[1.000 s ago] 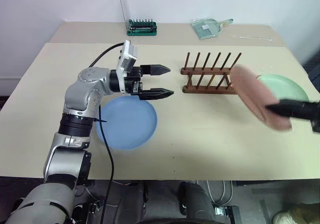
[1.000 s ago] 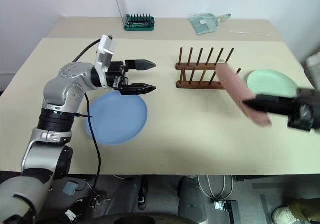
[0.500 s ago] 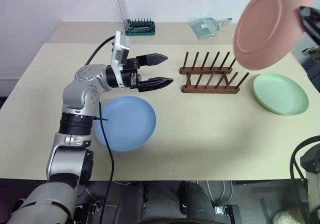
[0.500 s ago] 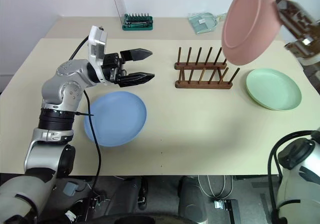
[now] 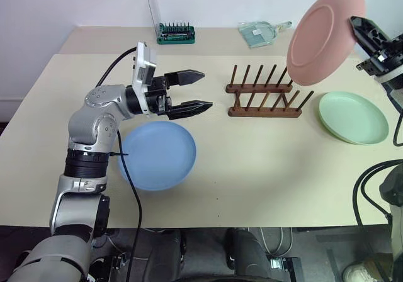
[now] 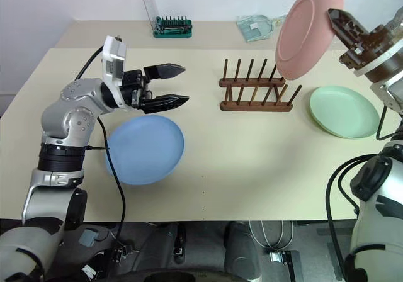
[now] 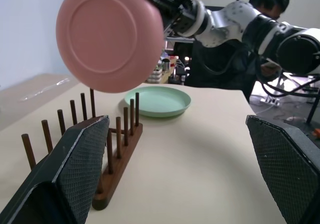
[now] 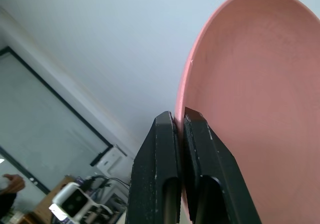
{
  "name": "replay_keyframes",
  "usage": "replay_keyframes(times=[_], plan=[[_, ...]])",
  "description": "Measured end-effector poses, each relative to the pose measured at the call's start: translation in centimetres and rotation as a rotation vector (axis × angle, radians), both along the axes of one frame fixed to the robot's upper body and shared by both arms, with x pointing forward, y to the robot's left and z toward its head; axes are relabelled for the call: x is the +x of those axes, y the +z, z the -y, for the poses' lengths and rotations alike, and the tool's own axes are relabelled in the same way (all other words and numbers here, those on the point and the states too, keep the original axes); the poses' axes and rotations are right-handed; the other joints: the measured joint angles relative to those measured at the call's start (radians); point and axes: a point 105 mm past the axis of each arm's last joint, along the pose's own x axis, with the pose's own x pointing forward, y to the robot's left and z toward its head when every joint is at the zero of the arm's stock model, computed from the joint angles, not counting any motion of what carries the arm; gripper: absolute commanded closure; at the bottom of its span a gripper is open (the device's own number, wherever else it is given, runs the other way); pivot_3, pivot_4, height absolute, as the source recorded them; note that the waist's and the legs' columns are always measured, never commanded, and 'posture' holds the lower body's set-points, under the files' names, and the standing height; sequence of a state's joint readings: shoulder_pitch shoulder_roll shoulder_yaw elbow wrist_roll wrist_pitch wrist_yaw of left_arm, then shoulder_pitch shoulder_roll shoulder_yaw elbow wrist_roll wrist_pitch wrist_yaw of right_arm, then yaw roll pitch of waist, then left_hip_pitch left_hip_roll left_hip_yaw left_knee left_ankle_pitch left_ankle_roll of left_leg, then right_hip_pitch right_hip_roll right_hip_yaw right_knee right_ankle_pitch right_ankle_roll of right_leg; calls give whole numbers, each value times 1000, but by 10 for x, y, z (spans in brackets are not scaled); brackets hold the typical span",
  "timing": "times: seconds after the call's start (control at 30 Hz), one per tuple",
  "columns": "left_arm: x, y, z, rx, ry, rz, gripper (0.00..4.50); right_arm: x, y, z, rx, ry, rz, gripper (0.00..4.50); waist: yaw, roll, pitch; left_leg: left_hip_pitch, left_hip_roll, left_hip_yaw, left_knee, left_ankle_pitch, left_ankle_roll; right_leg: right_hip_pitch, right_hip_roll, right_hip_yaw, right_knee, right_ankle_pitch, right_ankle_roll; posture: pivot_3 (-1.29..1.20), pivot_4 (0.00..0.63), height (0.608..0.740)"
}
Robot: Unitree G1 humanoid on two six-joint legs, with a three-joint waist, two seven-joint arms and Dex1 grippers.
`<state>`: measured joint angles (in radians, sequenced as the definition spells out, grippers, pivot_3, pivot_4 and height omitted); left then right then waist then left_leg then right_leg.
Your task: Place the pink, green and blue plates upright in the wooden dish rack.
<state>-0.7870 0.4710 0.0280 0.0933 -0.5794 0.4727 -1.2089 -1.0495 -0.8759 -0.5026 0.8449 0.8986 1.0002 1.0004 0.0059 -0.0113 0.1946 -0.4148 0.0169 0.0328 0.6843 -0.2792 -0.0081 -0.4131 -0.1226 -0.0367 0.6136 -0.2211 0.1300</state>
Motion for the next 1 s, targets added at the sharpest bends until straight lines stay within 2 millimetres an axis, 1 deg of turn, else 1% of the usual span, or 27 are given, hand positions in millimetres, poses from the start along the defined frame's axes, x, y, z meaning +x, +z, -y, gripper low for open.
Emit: replay_keyframes(times=[0.13,0.3,0.63,0.7,0.83,0.9,1.0], plan=[[-3,0,-1,1,6,2,0,5,-4,5,-17,-25,-6,4446,-1,0,0,0,0,0,0,0,0,0,0,0,0,0,0,0,150,724],[-3,-1,-3,2,14,-9,0,4,-4,13,-25,-44,-1,4446,-2,0,0,0,0,0,0,0,0,-1,0,0,0,0,0,0,150,724],[-3,-2,-3,1,20,-13,0,7,-23,13,-78,-37,-50,4446,-2,1,0,-1,0,0,0,0,0,-1,0,0,0,0,0,0,150,724],[-3,-2,-3,1,20,-13,0,9,-31,12,-95,-44,-58,4446,-3,1,0,-1,0,0,0,0,0,-1,0,0,0,0,0,0,150,724],[-2,-2,-3,1,22,-14,0,15,-52,8,-146,-54,-84,4446,-4,1,0,-1,0,0,0,1,-1,-1,0,0,0,0,0,0,150,724],[-2,-2,-3,1,23,-14,0,18,-56,6,-161,-53,-84,4446,-6,1,0,-1,0,0,0,3,-5,-1,0,0,0,0,0,0,150,724],[-2,-2,-4,1,26,-15,0,18,-61,5,-167,-49,-95,3565,-6,1,0,-1,0,0,0,3,-5,-1,0,0,0,0,0,0,150,724]])
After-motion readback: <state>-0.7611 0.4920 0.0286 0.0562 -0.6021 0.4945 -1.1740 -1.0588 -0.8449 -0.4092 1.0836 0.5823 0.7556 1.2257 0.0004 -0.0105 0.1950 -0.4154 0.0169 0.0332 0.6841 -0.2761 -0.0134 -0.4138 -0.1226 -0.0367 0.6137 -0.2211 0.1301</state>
